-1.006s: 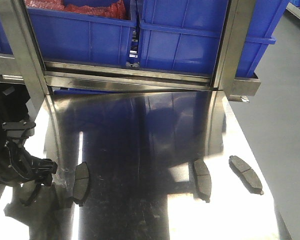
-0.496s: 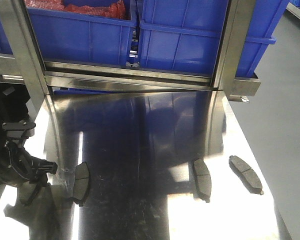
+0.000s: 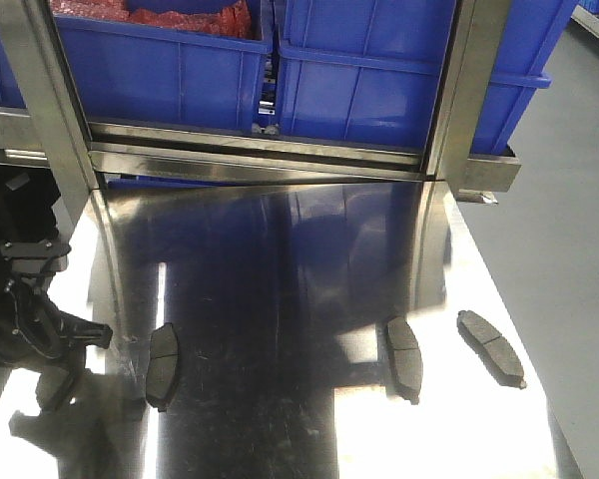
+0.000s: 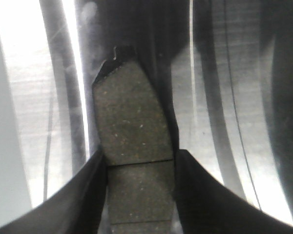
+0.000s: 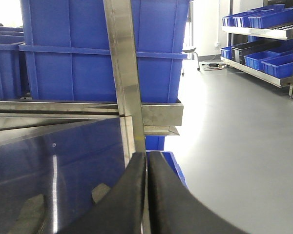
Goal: Move and align brake pads A on conveyor
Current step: 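Lift the grasped brake pad off the table with the left gripper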
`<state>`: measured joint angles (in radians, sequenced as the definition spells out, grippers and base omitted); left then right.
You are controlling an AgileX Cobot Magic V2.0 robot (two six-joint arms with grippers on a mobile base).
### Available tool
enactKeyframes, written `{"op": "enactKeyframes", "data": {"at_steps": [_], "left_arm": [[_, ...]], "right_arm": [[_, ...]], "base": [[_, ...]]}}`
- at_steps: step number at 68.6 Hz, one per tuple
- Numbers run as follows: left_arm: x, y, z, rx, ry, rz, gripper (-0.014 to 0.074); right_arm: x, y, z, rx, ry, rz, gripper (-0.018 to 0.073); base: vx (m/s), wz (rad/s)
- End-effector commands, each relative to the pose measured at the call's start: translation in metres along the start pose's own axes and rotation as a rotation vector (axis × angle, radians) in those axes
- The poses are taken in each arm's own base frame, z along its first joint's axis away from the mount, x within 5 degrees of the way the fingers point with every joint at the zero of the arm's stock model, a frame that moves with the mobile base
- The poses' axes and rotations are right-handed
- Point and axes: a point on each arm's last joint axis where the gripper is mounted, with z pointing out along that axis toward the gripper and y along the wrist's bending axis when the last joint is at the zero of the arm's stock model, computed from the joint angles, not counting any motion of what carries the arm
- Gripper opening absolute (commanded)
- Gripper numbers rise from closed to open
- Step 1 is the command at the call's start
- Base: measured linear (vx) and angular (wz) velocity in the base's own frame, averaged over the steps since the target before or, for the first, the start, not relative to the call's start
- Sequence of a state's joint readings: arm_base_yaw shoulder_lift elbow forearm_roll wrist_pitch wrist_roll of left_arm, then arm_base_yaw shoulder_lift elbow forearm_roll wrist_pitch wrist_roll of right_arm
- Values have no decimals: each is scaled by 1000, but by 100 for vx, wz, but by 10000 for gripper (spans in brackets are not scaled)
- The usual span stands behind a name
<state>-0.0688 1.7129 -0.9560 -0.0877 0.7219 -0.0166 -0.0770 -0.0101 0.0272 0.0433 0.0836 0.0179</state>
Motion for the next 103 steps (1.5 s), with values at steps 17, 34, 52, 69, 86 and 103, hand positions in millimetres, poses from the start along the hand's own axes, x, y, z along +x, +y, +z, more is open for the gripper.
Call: {"op": "enactKeyframes", "data": {"at_steps": [17,34,52,69,86,103], "left_arm": [[20,-6,-86,35,-309,21,59],[75,-2,-114,46,-540,29,59],[123,1,-140,62,-722,37,59],[146,2,-157,73,-797,44,59],[148,2,-160,75,-818,45,59],[148,2,-160,75,-818,45,59]], "right_arm": [[0,0,0,3,-68,-4,-6],[0,0,0,3,-68,-4,-6],[-1,0,0,3,-69,-4,-6],[-1,0,0,3,-69,-4,-6],[-1,0,0,3,-69,-4,-6],[-1,0,0,3,-69,-4,-6]], "base": [[0,0],[0,0],[0,0],[0,0],[0,0],[0,0]]}}
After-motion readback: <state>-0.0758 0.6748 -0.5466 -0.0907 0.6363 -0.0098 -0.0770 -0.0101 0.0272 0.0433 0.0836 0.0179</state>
